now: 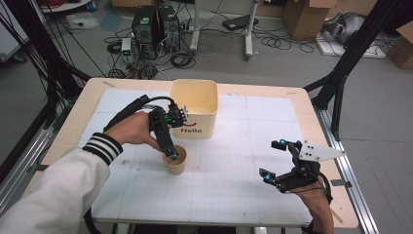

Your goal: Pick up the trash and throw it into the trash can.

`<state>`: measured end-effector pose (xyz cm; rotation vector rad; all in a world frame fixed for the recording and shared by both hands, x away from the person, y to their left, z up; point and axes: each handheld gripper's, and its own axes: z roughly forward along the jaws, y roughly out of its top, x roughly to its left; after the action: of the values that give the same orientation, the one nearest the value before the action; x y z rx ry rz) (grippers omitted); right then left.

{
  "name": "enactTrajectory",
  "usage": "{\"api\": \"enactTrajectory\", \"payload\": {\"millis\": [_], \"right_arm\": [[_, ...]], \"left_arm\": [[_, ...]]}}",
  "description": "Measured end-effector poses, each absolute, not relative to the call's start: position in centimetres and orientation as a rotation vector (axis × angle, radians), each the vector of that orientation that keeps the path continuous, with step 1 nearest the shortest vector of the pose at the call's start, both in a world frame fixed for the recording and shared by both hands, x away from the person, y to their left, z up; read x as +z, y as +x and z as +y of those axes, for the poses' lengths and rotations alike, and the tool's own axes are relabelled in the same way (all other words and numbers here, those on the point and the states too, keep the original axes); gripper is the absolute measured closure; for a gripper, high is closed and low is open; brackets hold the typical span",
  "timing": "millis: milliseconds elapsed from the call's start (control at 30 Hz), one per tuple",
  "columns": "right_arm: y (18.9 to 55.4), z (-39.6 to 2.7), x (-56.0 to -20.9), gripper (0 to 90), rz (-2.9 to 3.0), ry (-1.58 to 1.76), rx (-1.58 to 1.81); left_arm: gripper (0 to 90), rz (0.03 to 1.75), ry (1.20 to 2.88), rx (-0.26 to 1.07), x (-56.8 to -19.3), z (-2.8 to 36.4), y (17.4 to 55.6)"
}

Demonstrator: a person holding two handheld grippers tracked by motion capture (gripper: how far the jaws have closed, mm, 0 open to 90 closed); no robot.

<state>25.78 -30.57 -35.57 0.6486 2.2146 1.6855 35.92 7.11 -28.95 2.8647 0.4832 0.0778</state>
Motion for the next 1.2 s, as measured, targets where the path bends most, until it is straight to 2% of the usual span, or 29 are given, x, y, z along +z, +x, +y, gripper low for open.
{"api": "enactTrajectory", "payload": {"millis": [1200], "right_arm": [[25.8,-30.9,-35.6,0.2,2.205,0.650,1.691]], "left_arm": [[1.7,0.486,2.845,0.079,-32.8,7.4,35.8]]}}
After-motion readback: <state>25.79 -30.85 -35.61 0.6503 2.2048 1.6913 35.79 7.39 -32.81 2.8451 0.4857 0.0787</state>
